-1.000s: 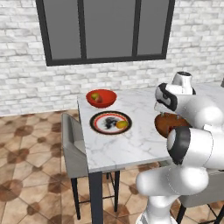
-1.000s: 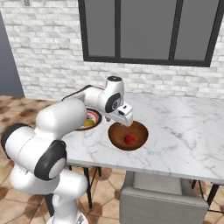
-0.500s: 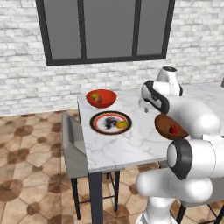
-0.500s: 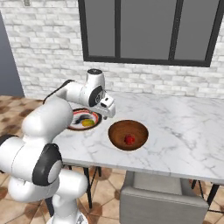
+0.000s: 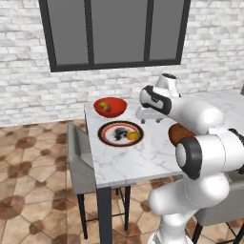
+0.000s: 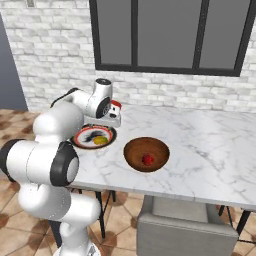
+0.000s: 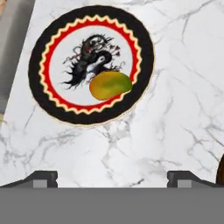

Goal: Take the fruits from the plate on the dining counter and place two fruits in each bowl.

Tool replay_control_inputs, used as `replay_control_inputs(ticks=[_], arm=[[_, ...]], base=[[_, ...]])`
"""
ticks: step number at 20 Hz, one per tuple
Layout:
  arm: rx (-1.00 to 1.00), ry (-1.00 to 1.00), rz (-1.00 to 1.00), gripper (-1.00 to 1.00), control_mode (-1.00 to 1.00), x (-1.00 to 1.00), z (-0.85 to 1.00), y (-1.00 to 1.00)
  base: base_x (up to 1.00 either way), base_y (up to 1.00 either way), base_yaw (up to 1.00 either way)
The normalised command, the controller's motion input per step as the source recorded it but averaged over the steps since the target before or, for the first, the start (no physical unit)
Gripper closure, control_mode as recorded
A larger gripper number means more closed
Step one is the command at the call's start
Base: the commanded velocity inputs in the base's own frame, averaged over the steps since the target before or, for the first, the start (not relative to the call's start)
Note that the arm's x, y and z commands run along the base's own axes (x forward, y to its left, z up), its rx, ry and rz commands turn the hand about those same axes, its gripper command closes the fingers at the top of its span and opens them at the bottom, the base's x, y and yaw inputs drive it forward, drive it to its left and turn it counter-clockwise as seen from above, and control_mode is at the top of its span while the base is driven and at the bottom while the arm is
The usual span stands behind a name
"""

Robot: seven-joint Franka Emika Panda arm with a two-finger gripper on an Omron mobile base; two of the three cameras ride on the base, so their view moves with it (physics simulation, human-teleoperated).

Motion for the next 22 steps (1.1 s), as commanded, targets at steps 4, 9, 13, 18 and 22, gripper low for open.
replay_control_inputs(ticks=[4,9,13,18,22], arm=[[-0.01,-0.22,0.59,-1.0,-1.0,0.11,-0.52,0.45],[-0.03,-0.13,0.37,-1.0,-1.0,0.14,-0.37,0.23],[-0.1,-0.02,0.05,-1.0,-1.0,0.37,-0.05,0.05],[-0.11,0.0,0.06,-1.0,-1.0,0.38,0.0,0.01],[-0.03,0.12,0.12,-1.0,-1.0,0.33,-0.08,0.0]], base=[[0.0,0.0,0.0],[0.0,0.0,0.0],[0.0,0.0,0.0],[0.0,0.0,0.0],[0.0,0.0,0.0]])
